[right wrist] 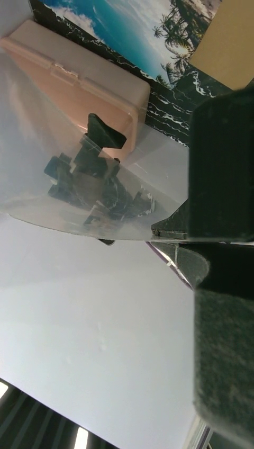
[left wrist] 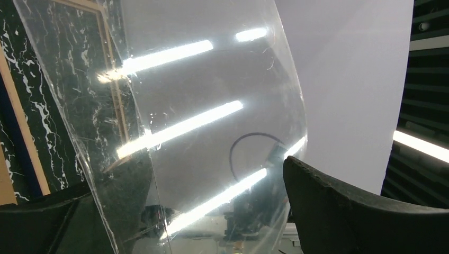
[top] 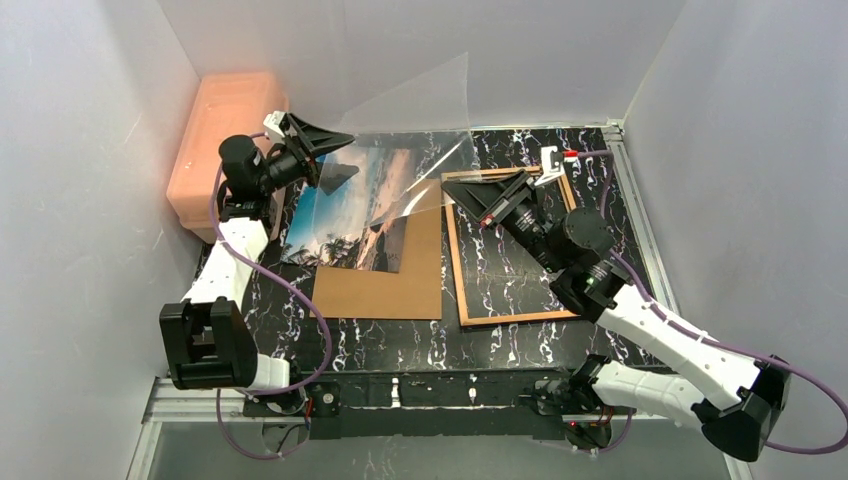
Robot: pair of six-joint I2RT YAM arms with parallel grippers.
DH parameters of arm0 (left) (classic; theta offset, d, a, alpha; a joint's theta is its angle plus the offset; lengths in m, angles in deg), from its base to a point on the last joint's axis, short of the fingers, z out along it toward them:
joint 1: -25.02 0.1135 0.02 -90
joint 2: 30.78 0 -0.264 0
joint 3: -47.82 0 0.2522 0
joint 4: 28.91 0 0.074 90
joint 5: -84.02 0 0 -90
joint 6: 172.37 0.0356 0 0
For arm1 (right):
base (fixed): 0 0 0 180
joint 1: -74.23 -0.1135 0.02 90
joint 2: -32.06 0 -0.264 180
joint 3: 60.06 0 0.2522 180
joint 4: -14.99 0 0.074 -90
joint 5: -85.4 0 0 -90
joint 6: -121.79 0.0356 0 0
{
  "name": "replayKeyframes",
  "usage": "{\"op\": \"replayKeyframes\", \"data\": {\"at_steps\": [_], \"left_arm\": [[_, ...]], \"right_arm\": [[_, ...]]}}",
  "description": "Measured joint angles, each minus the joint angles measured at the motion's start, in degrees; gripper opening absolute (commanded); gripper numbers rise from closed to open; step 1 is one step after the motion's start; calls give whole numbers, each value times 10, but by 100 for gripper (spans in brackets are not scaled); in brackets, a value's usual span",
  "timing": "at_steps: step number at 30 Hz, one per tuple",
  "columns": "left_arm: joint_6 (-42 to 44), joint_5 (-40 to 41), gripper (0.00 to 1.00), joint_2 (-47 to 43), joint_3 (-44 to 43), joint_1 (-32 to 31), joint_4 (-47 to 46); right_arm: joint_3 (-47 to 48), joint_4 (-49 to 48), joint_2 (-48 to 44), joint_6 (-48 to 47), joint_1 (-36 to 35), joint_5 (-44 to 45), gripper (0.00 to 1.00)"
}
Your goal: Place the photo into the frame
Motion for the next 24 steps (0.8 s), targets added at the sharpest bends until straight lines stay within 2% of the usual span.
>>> {"op": "replayKeyframes", "data": {"at_steps": [7,15,16,17,20,24], "left_arm": [[-22,-10,81,0,-17,37,-12],[-6,-14,52,0,-37,59,-22],[-2,-17,47,0,-38,59,-22],[1,-20,37,0,-39,59,-23],[13,-26,0,0,-46,59,-23],[37,-52,0,0,-75,60,-17]], "right_arm": [[-52,25,-53,3,0,4,1],[-103,53,-72,19,0,4,3],[-110,56,-74,20,0,5,6],[-113,57,-75,21,0,5,9],[-118,57,-74,21,0,-9,19],[-137,49,-74,18,0,-35,49]]}}
